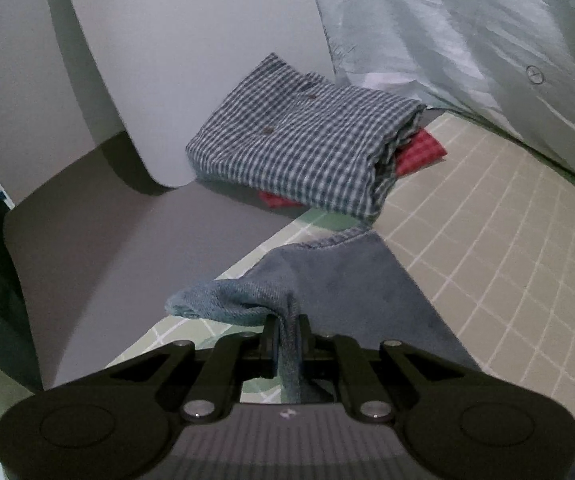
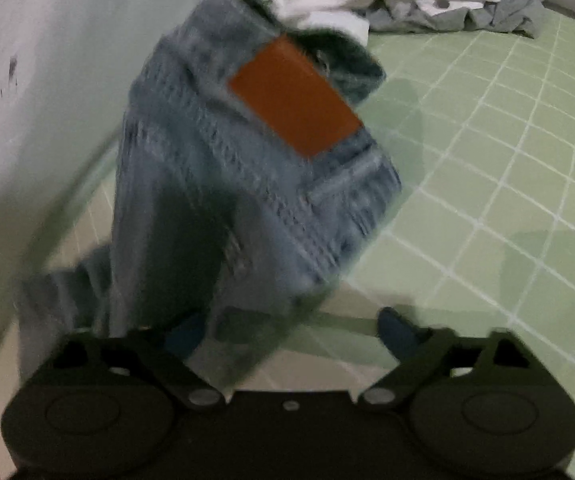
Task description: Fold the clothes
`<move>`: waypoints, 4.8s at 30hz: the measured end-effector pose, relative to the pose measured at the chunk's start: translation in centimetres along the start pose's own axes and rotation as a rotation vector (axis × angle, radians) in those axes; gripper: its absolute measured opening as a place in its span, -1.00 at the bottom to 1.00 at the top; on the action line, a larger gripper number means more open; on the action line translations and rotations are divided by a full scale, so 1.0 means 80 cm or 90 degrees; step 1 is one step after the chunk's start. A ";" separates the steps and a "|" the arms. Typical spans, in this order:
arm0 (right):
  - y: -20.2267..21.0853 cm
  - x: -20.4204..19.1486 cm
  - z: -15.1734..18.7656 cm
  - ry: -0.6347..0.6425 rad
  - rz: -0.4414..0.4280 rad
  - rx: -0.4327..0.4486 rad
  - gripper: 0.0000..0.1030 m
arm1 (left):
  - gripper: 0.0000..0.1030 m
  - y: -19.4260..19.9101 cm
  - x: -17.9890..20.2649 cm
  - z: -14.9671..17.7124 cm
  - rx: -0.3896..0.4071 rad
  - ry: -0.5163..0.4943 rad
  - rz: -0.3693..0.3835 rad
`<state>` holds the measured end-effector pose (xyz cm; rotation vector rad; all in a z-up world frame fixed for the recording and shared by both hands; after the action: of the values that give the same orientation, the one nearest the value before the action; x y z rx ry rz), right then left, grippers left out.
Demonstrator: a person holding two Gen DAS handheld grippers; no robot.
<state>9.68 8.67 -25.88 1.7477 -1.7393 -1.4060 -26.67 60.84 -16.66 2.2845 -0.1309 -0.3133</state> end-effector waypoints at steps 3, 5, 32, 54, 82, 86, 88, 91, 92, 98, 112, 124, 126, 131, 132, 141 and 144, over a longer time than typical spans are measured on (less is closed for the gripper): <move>-0.012 -0.005 -0.013 -0.005 -0.017 0.012 0.09 | -0.81 -0.003 -0.001 -0.008 0.001 0.002 0.003; -0.018 -0.009 -0.021 -0.003 -0.018 0.016 -0.29 | -0.81 0.000 -0.001 -0.010 0.002 0.006 0.008; 0.155 0.217 -0.119 0.025 0.120 0.137 -0.77 | -0.71 0.116 -0.040 0.149 -0.069 0.017 0.036; 0.148 0.092 -0.038 0.261 0.112 0.108 0.69 | 0.29 0.066 -0.058 0.120 -0.068 -0.021 0.048; 0.078 -0.073 0.045 0.384 0.108 0.047 0.71 | -0.57 -0.047 -0.061 0.015 -0.031 -0.038 0.122; 0.079 -0.072 0.044 0.386 0.091 0.052 0.90 | 0.44 -0.020 -0.053 0.015 -0.019 -0.033 0.144; 0.077 -0.073 0.043 0.389 0.086 0.055 0.91 | 0.59 -0.005 -0.045 0.015 -0.013 -0.028 0.161; 0.070 -0.076 0.041 0.379 0.069 0.050 0.93 | 0.70 0.018 -0.017 0.016 -0.001 -0.057 0.177; 0.069 -0.077 0.039 0.375 0.061 0.050 0.94 | 0.72 0.026 -0.007 0.017 0.002 -0.059 0.184; 0.073 -0.076 0.020 0.365 0.026 0.063 0.96 | 0.74 0.082 0.054 0.029 -0.003 -0.066 0.260; 0.069 -0.019 -0.090 0.274 0.033 0.076 0.98 | 0.77 0.125 0.196 0.027 -0.050 -0.109 0.314; -0.008 -0.014 -0.112 0.184 0.070 0.016 0.98 | 0.77 0.016 0.330 0.008 -0.174 -0.138 0.294; -0.018 -0.012 -0.111 0.135 0.065 -0.003 0.98 | 0.77 0.002 0.340 0.014 -0.198 -0.131 0.288; -0.028 -0.027 -0.113 0.035 0.026 -0.004 0.99 | 0.76 -0.019 0.341 0.026 -0.242 -0.068 0.292; -0.028 -0.033 -0.115 0.019 0.012 -0.002 0.99 | 0.73 -0.021 0.340 0.028 -0.249 -0.058 0.298; -0.079 -0.056 -0.123 -0.056 0.057 -0.053 0.75 | -0.14 -0.001 0.349 0.036 -0.230 -0.099 0.317; -0.088 -0.046 -0.126 -0.087 0.069 -0.065 0.10 | -0.74 0.009 0.352 0.032 -0.222 -0.091 0.334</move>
<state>22.48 9.32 -25.03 1.5140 -1.7684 -1.5702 -0.21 53.06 -22.91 1.8027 -0.6808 -0.2021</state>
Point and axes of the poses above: each gripper's, at about its wrist camera, not at the fingertips, and y roughly against the way its jaws point, x to its right, z to its underside, the point moved 7 cm from there along -y, roughly the way its jaws point, and after that the axes turned 1 degree about x, right-handed, at the moved point
